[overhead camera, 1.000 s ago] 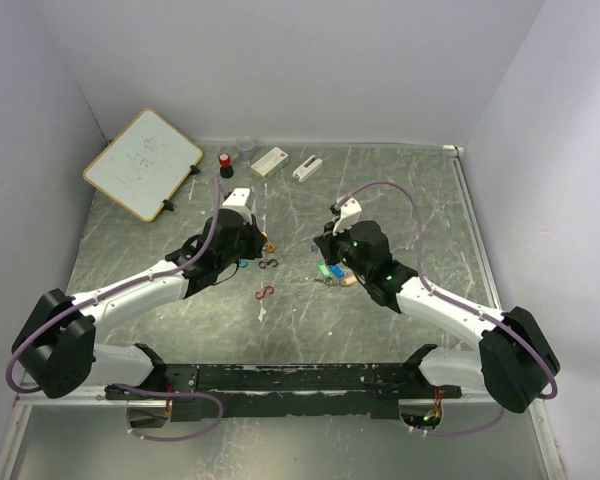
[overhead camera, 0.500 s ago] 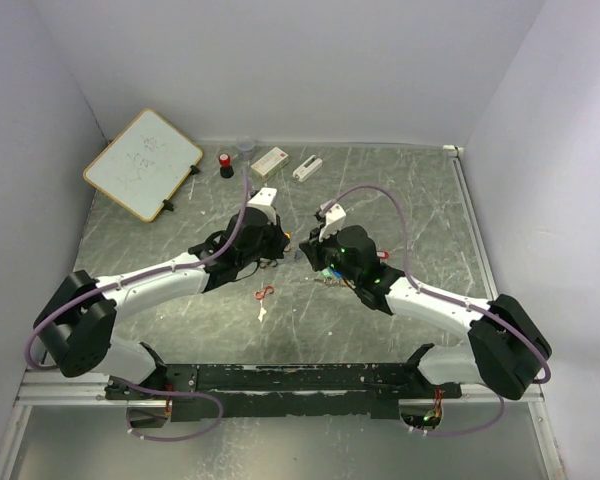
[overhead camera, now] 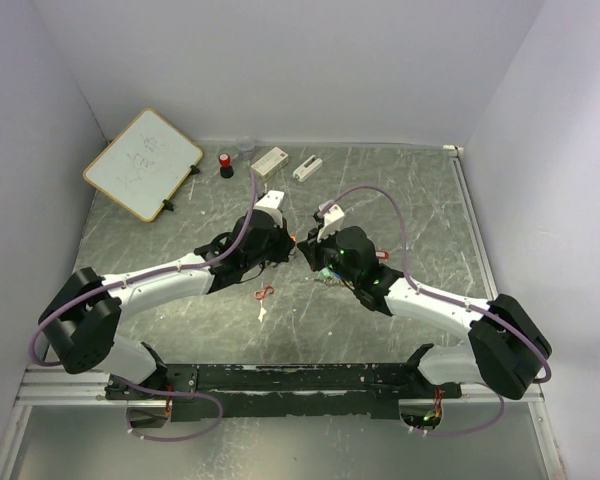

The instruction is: Put the keys on the keyring

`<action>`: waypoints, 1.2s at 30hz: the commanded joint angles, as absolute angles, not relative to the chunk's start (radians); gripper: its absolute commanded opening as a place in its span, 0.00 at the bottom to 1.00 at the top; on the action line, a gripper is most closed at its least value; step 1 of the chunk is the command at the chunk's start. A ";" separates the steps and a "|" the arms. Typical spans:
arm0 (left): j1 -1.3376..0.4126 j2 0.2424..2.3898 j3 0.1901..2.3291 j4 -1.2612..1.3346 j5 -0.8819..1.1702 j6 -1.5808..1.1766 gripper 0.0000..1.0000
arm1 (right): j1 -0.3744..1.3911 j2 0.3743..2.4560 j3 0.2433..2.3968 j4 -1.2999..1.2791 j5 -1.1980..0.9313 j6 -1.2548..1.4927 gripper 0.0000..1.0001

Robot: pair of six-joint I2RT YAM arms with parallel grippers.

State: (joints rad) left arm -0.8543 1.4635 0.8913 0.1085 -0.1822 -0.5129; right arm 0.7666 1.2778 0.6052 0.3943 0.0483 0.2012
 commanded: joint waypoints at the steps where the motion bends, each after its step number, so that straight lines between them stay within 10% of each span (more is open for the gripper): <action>1: -0.865 1.469 0.928 0.139 -0.196 -0.515 0.07 | 0.777 1.259 0.602 0.423 0.056 0.186 0.00; 36: -0.870 1.495 0.950 0.150 -0.234 -0.506 0.07 | 0.811 1.223 0.563 0.414 0.062 0.155 0.00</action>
State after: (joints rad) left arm -0.8612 1.4876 0.9104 0.1097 -0.2024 -0.5121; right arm 0.8009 1.2457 0.5774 0.3977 0.0525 0.1669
